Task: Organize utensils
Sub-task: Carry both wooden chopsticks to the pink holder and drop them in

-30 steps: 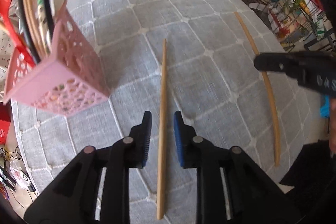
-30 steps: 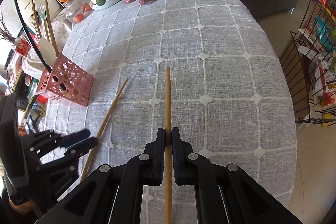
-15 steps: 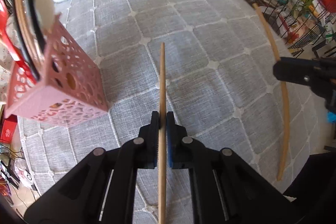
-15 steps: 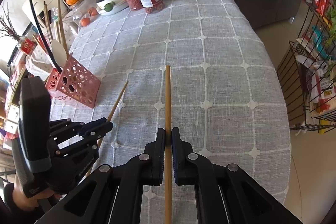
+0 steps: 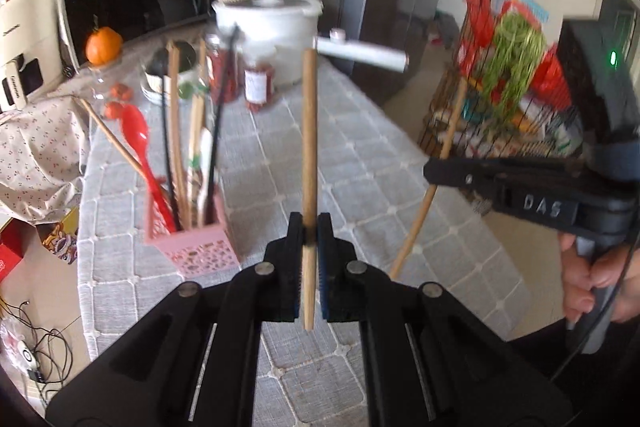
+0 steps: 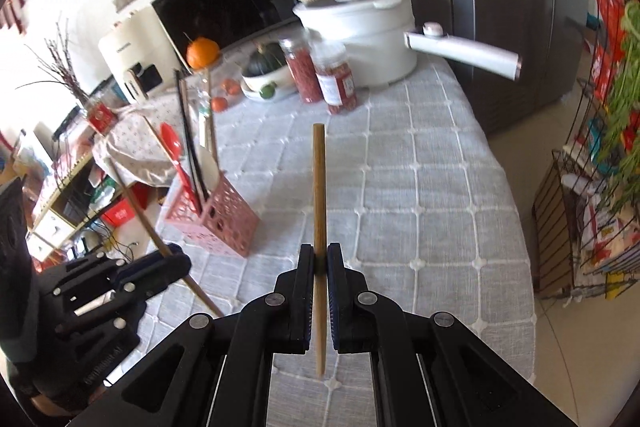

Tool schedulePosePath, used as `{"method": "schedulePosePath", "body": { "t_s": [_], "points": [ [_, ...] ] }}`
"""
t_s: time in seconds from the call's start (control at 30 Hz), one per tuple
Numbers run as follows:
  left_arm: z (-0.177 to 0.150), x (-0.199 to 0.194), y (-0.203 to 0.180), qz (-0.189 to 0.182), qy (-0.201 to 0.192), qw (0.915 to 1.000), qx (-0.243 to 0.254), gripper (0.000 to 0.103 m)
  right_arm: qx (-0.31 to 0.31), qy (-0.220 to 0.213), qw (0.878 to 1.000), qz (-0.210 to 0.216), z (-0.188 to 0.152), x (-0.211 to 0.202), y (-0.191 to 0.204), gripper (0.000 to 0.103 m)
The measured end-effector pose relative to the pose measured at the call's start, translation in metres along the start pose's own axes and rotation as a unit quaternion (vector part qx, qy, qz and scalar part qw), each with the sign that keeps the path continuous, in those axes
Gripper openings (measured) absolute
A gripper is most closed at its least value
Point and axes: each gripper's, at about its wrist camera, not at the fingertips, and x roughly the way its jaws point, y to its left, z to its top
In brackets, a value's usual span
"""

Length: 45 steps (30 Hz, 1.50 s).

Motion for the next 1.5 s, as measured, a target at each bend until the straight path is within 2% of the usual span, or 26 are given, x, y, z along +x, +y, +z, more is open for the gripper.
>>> {"method": "schedulePosePath", "body": {
  "t_s": [0.17,0.33,0.47,0.67,0.8,1.0,1.13,1.2,1.27,1.37,1.5],
  "points": [
    [0.019,-0.028,0.008,0.025,-0.089,0.9955,-0.022,0.008,-0.018,-0.046,0.999,0.009,0.008,-0.020,0.016,0.006],
    [0.028,-0.051,0.014,0.057,-0.187,0.9802,-0.034,0.008,-0.031,-0.089,0.995,0.020,0.020,-0.034,0.035,0.006],
    [0.031,-0.053,0.023,0.088,-0.215,0.9720,-0.034,0.008,-0.039,-0.112,0.993,0.024,0.026,-0.040,0.049,0.006],
    [0.025,-0.028,0.034,0.139,-0.207,0.9683,-0.022,0.008,-0.036,-0.128,0.990,0.039,0.033,-0.040,0.059,0.006],
    [0.018,0.002,0.051,0.161,-0.174,0.9709,-0.033,0.008,-0.037,-0.132,0.990,0.041,0.034,-0.036,0.065,0.006],
    [0.015,0.019,0.062,0.162,-0.135,0.9764,-0.045,0.008,-0.037,-0.139,0.988,0.053,0.034,-0.036,0.069,0.006],
    [0.015,0.021,0.063,0.162,-0.124,0.9780,-0.043,0.008,-0.040,-0.146,0.987,0.062,0.035,-0.036,0.073,0.006],
    [0.015,0.018,0.063,0.163,-0.123,0.9779,-0.045,0.019,-0.040,-0.151,0.985,0.067,0.036,-0.037,0.075,0.006],
    [0.014,0.012,0.064,0.162,-0.125,0.9775,-0.050,0.042,-0.039,-0.155,0.984,0.072,0.038,-0.038,0.076,0.006],
    [0.013,0.004,0.067,0.167,-0.122,0.9769,-0.054,0.052,-0.037,-0.165,0.982,0.082,0.041,-0.040,0.079,0.006],
    [0.003,-0.004,0.075,0.182,-0.100,0.9760,-0.065,0.062,-0.037,-0.176,0.979,0.095,0.045,-0.040,0.087,0.006]
  ]
}}
